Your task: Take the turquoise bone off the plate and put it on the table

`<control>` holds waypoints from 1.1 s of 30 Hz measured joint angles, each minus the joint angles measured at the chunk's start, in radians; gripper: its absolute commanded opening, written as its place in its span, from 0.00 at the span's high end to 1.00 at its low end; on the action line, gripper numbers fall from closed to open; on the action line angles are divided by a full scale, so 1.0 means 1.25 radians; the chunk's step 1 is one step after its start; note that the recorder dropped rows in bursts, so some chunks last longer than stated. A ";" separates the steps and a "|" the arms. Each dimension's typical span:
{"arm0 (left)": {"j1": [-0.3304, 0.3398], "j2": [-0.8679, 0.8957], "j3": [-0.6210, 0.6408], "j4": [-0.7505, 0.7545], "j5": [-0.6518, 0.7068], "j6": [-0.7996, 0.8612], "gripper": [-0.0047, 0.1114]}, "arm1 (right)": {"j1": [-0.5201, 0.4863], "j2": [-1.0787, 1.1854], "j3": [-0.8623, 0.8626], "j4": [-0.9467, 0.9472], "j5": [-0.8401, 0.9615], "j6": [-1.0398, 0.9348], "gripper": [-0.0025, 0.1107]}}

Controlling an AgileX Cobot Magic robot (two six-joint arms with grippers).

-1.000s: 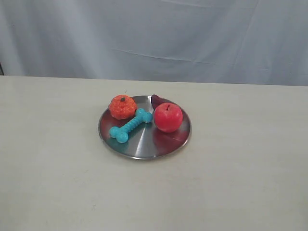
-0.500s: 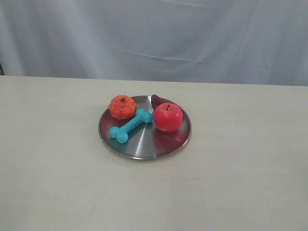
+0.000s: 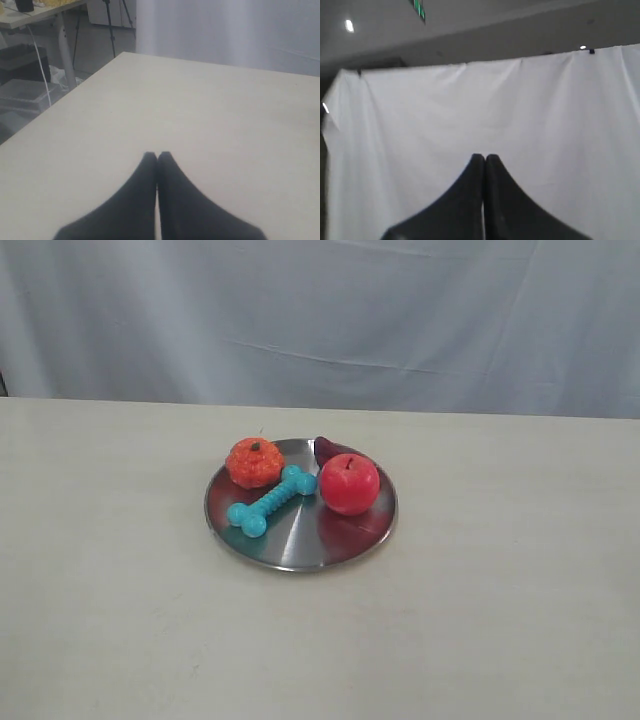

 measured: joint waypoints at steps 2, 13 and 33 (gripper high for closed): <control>0.000 0.000 0.000 0.000 0.000 0.000 0.96 | 0.000 0.000 0.000 0.000 -0.055 0.147 0.98; 0.000 0.000 0.000 0.000 0.000 0.000 0.96 | 0.025 0.214 -0.354 -0.077 0.399 0.422 0.98; 0.000 0.000 0.000 0.000 0.000 0.000 0.96 | 0.387 1.211 -1.216 0.095 1.281 -0.217 0.98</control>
